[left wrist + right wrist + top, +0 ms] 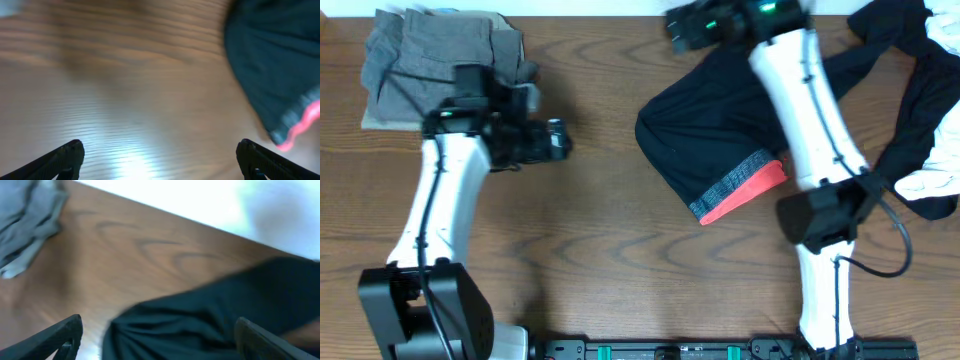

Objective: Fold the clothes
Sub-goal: 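Grasp the red waistband with the left gripper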

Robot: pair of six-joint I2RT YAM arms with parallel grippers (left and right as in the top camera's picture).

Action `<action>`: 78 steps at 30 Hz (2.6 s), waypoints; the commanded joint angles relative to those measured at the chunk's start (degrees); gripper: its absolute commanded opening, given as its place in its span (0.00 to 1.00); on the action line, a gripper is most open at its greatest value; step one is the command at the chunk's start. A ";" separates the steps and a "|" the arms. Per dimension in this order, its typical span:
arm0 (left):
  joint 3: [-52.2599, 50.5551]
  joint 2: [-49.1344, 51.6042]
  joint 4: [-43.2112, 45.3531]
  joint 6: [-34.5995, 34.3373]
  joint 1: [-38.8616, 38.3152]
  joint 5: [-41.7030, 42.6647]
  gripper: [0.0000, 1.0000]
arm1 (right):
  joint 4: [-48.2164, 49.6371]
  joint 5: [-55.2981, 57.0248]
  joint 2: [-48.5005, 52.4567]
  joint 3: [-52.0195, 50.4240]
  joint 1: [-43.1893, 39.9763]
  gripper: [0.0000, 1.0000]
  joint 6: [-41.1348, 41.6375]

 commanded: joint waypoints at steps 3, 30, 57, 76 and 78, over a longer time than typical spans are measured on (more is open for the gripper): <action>-1.16 -0.61 -0.48 0.98 -10.71 3.98 0.98 | -4.20 0.26 0.24 1.31 -8.96 0.95 1.90; -1.27 18.86 18.12 3.76 -43.54 -12.13 0.98 | -8.35 0.02 0.35 -4.59 -21.22 0.93 2.67; -1.27 24.09 19.98 0.37 -46.77 -6.93 0.80 | -2.10 0.07 0.35 -13.53 -21.24 0.93 0.94; -0.48 13.86 15.26 -15.17 -33.99 -38.38 0.06 | -2.25 0.07 0.35 -13.53 -21.29 0.93 -0.79; -0.13 10.58 16.02 -15.13 -30.73 -41.86 0.06 | -2.25 0.07 0.35 -13.53 -21.29 0.93 -0.79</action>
